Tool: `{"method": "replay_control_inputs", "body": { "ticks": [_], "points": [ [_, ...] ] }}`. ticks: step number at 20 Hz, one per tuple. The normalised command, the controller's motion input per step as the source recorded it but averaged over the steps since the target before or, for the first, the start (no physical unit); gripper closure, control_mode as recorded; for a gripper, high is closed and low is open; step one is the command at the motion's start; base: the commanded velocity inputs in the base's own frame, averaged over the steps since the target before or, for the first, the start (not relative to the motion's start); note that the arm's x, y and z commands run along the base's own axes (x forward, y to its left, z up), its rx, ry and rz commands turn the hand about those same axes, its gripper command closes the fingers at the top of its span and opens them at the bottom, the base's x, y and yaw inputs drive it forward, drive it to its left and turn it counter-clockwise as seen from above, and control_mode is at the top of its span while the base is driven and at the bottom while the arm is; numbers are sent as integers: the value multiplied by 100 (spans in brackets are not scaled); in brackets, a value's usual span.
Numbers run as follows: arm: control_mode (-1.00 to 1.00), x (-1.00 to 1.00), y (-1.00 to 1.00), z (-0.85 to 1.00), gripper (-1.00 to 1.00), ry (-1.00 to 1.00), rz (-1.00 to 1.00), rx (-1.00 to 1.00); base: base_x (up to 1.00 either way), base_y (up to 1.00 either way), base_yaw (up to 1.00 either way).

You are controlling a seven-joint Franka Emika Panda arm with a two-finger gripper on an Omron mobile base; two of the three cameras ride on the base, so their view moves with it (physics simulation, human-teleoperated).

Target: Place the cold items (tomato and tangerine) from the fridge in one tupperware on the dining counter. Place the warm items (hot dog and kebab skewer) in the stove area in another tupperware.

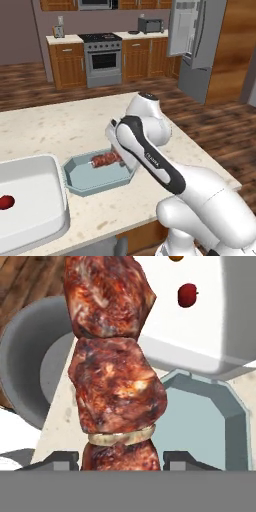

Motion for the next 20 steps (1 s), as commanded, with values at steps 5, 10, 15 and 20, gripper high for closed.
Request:
{"method": "replay_control_inputs", "body": {
  "ticks": [5,10,15,20],
  "points": [
    [-100,54,20,-43,100,-14,-14,-18,0,0,0],
    [-100,42,17,-58,100,-6,-46,-20,0,0,0],
    [-100,41,8,-49,100,0,-27,-5,0,0,0],
    [-100,47,0,-36,100,0,1,0,0,0,0]
  ]
}}
